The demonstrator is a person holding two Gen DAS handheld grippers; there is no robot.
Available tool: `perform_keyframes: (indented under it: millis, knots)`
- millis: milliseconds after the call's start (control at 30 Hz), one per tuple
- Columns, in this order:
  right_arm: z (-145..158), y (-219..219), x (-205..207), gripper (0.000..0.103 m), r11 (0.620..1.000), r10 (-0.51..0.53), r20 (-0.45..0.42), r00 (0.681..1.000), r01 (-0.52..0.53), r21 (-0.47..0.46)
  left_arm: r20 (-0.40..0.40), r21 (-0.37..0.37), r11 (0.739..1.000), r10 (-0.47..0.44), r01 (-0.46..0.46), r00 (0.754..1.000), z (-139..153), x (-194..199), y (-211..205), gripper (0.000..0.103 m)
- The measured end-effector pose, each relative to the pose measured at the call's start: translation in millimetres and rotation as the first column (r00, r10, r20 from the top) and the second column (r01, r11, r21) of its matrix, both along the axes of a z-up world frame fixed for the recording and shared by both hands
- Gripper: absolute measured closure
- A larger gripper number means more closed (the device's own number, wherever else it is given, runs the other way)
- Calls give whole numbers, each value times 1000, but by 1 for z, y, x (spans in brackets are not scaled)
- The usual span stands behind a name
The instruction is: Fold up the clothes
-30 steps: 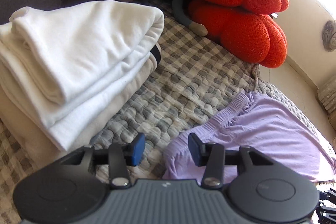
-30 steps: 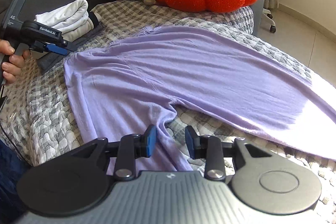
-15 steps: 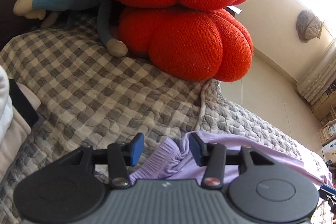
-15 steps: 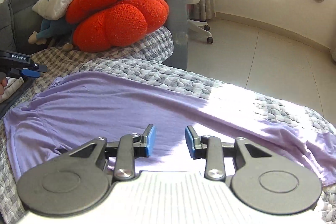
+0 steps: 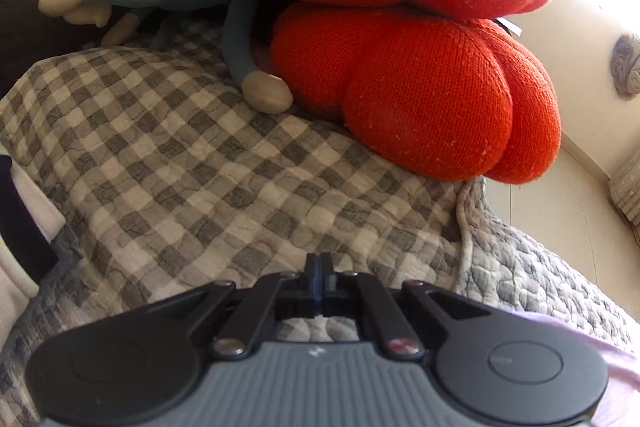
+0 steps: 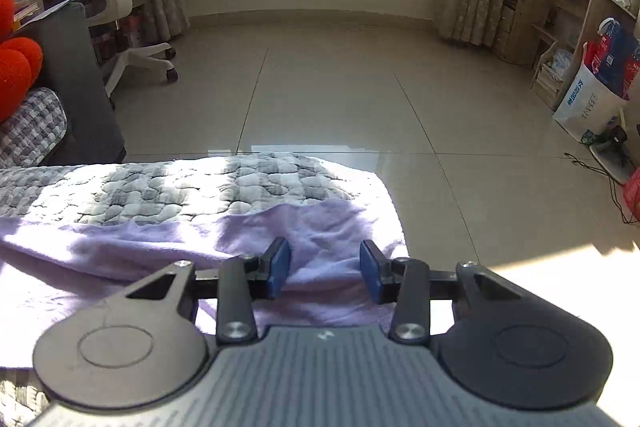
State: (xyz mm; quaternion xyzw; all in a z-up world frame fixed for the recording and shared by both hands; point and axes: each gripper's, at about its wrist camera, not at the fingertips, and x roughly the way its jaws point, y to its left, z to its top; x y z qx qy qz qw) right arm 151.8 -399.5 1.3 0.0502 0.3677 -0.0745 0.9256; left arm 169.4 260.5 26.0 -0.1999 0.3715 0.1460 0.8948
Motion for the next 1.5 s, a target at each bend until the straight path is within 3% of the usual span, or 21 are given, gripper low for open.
perform_keyframes:
  millis: [167, 267, 400, 533, 600, 633, 667, 733, 800, 933, 1067, 1100, 1167, 1267, 1367, 1500]
  knots:
    - [9, -27, -15, 59, 993, -103, 84, 991, 98, 65, 16, -120, 993, -8, 10, 1000, -1, -2, 8, 103]
    - [10, -24, -14, 59, 992, -82, 99, 992, 72, 102, 24, -159, 986, -39, 42, 999, 2, -2, 4, 99]
    - [-5, -17, -5, 59, 992, -100, 49, 994, 96, 80, 13, -145, 986, -87, 87, 996, 0, 1, -7, 89]
    - [-10, -13, -3, 60, 995, -77, 60, 995, 73, 64, 9, -81, 987, -137, 137, 991, -2, 3, -17, 76]
    - [-8, -11, -3, 81, 997, -46, 70, 997, 41, 63, 6, -49, 986, -162, 162, 987, -3, 4, -23, 77]
    - [-7, -9, -3, 85, 998, -44, 75, 996, 39, 58, 4, -32, 984, -175, 175, 985, -3, 4, -25, 83]
    - [-6, -8, -2, 88, 998, -45, 81, 996, 41, 50, 2, -16, 982, -187, 187, 982, -3, 5, -28, 96]
    - [-3, -1, -2, 102, 998, -61, 93, 994, 59, 20, -3, 15, 977, -212, 212, 977, -4, 5, -33, 99]
    - [1, 1, -3, 102, 996, -86, 114, 990, 87, -6, -7, 46, 971, -233, 233, 972, -5, 6, -38, 101]
    - [10, 4, -4, 102, 991, -110, 163, 980, 120, -52, 15, 56, 982, -179, 178, 984, 1, 2, -25, 103]
    - [13, 0, -5, 102, 992, -125, 180, 976, 129, -11, 37, 34, 993, -118, 117, 992, 3, 1, -11, 103]
    - [12, -3, -5, 100, 992, -126, 177, 976, 125, 13, 36, 25, 993, -113, 113, 993, 3, 2, -9, 103]
    - [9, -11, -3, 82, 989, -129, 166, 978, 115, 95, 34, -1, 995, -99, 99, 995, 2, 3, -5, 103]
    - [8, -18, -1, 36, 976, -146, 163, 976, 115, 186, 28, -33, 997, -72, 73, 997, 2, 3, 3, 103]
    - [14, -10, 3, 35, 981, -123, 168, 978, 94, 171, 31, -48, 998, -49, 50, 998, 3, 1, 10, 103]
    - [7, 5, 14, 35, 990, -99, 109, 989, 87, 110, 29, -50, 998, -32, 34, 999, 2, -2, 12, 103]
